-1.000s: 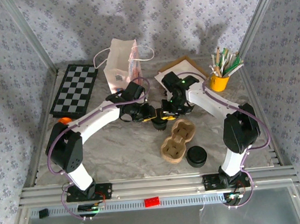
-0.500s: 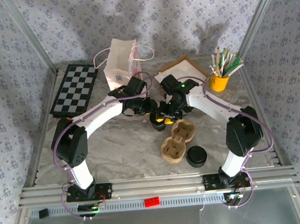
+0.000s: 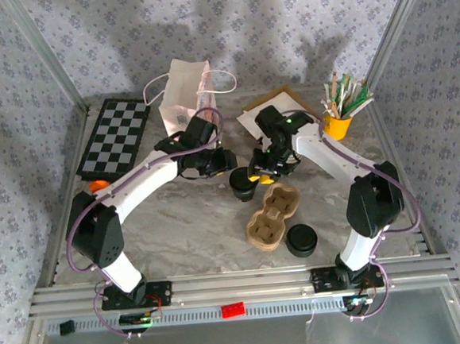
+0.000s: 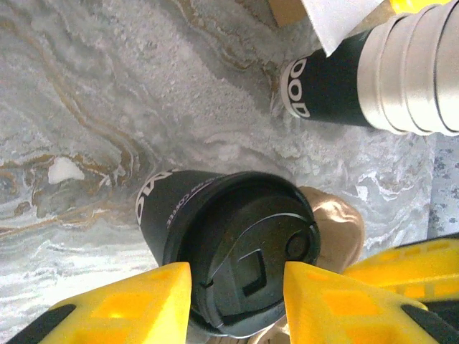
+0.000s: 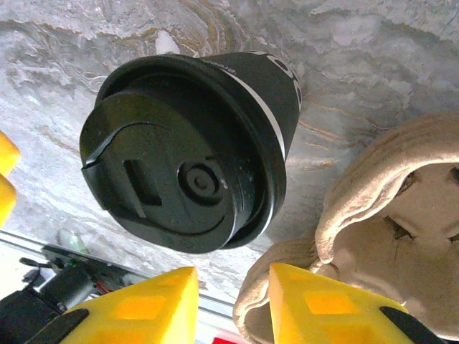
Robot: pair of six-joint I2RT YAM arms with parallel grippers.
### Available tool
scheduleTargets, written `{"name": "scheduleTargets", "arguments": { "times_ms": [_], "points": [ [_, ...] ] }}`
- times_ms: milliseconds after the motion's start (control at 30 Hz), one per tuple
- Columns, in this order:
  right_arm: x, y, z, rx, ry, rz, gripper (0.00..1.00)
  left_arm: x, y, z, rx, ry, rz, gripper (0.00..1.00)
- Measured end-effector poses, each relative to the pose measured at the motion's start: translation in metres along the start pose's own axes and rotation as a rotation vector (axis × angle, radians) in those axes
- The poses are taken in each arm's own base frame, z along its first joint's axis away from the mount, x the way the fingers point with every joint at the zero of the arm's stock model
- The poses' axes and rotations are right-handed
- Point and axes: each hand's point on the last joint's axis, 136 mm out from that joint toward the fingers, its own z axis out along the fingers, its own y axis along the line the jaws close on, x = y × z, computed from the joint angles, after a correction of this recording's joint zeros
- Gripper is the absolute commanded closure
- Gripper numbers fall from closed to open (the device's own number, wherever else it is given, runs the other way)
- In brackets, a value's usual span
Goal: Pack the takeout coffee
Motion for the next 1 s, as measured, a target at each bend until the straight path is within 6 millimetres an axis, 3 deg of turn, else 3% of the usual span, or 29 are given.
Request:
{"name": "scheduleTargets", "arguments": {
  "times_ms": [133,433,1000],
  "points": [
    [-0.002,0.001,0.002,0.021,0.016,-0.029,0.74,0.011,0.006,0.004,-0.015,0.038,-0.023,0.63],
    [-0.011,-0.002,0.008,0.061,0.035,-0.065,0.77,0.018,0.015,0.023,-0.046,0.084,-0.038,0.65],
    [-0.008,-0.008,0.019,0.046,0.017,-0.078,0.83,0.021,0.016,0.024,-0.049,0.094,-0.024,0.64]
  ]
}}
